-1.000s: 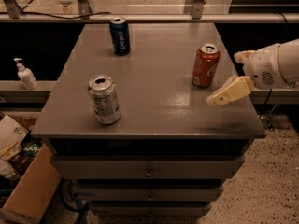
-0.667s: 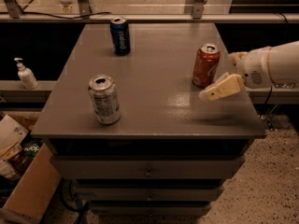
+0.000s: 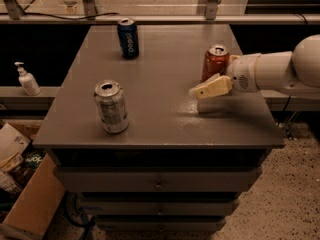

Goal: Knock coke can over

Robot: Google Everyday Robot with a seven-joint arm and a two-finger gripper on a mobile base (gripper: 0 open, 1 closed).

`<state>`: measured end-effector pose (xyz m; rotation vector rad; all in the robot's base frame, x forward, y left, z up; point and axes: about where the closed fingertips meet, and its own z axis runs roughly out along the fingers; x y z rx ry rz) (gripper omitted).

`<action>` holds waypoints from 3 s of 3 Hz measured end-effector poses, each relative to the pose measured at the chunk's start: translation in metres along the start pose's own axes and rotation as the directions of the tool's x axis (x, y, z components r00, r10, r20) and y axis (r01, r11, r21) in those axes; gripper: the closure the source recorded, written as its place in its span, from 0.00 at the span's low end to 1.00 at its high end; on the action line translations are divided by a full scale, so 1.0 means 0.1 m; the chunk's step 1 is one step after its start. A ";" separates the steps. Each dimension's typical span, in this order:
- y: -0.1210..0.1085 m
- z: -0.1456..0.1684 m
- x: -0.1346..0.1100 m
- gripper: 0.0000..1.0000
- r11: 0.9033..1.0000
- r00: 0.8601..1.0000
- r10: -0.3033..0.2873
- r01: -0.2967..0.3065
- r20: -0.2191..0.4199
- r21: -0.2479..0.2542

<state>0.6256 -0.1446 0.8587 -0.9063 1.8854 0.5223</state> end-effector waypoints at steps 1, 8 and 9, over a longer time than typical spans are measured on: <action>0.01 0.27 -0.30 0.00 1.000 0.997 0.000 0.001 0.073 -0.006; -0.07 -0.02 -0.65 0.00 0.994 0.992 -0.111 0.111 0.061 0.007; -0.07 -0.02 -0.65 0.00 0.994 0.992 -0.111 0.111 0.061 0.007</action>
Offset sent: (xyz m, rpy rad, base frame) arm 0.0554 0.1093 0.0573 0.1651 -0.1393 0.0883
